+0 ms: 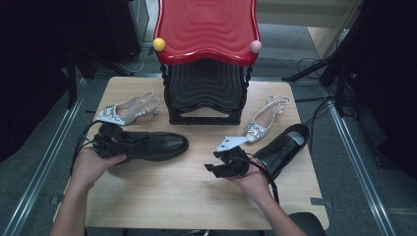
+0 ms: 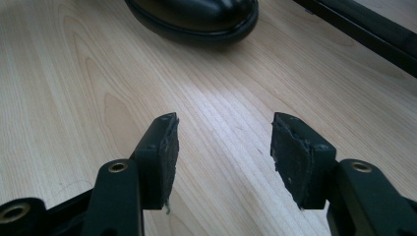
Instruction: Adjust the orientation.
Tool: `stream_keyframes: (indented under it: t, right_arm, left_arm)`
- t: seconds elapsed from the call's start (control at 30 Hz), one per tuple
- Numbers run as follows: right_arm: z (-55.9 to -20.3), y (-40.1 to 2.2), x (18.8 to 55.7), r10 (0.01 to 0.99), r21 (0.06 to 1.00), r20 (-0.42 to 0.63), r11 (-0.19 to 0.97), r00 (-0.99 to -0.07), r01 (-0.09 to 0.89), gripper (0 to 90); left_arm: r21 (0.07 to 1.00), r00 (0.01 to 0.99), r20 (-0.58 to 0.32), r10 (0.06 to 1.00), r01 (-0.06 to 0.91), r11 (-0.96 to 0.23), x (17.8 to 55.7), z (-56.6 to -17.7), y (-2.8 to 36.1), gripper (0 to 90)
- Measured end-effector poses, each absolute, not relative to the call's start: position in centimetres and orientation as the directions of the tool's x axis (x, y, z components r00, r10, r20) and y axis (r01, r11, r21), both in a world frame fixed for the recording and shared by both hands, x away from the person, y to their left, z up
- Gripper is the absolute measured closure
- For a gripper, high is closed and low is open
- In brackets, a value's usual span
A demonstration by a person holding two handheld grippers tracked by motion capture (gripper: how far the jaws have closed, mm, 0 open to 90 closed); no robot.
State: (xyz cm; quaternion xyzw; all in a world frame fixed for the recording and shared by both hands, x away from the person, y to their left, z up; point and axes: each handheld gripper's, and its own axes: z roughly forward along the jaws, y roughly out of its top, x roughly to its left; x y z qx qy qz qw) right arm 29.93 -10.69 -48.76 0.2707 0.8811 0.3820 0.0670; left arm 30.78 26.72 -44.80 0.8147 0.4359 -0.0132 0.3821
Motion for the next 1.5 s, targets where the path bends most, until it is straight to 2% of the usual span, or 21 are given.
stream_keyframes:
  t: [0.5, 0.9, 1.0, 1.13, 1.23, 1.33, 1.5]
  right_arm:
    - [-48.9, -13.0, 28.8, 0.589, 0.724, 0.102, 0.509, -0.802, 0.466, 45.2]
    - [-49.1, -13.9, 28.3, 0.616, 0.732, 0.112, 0.480, -0.780, 0.484, 45.4]
    - [-49.2, -13.8, 28.2, 0.614, 0.734, 0.113, 0.478, -0.781, 0.482, 45.5]
    - [-49.4, -13.6, 28.3, 0.609, 0.731, 0.119, 0.481, -0.784, 0.485, 45.8]
    - [-49.5, -13.4, 28.3, 0.605, 0.729, 0.119, 0.484, -0.787, 0.483, 46.0]
    - [-49.5, -13.3, 28.2, 0.604, 0.732, 0.124, 0.480, -0.787, 0.484, 46.2]
    - [-49.5, -13.4, 28.2, 0.606, 0.733, 0.125, 0.477, -0.786, 0.484, 46.2]
  left_arm:
    - [0.639, 0.723, -0.354, 0.593, 0.650, -0.411, 32.0, -43.8, 19.5, 80.9]
    - [0.645, 0.757, -0.323, 0.568, 0.615, -0.454, 31.7, -45.3, 13.9, 80.3]
    - [0.621, 0.756, -0.336, 0.562, 0.626, -0.471, 31.7, -46.3, 13.1, 79.5]
    - [0.604, 0.744, -0.357, 0.565, 0.645, -0.468, 31.9, -47.1, 13.5, 75.2]
    - [0.608, 0.758, -0.324, 0.566, 0.625, -0.489, 31.7, -47.1, 13.5, 72.1]
    - [0.607, 0.776, -0.268, 0.570, 0.596, -0.526, 31.5, -46.8, 13.6, 66.0]
    - [0.606, 0.772, -0.289, 0.566, 0.606, -0.515, 31.6, -46.1, 14.8, 52.8]
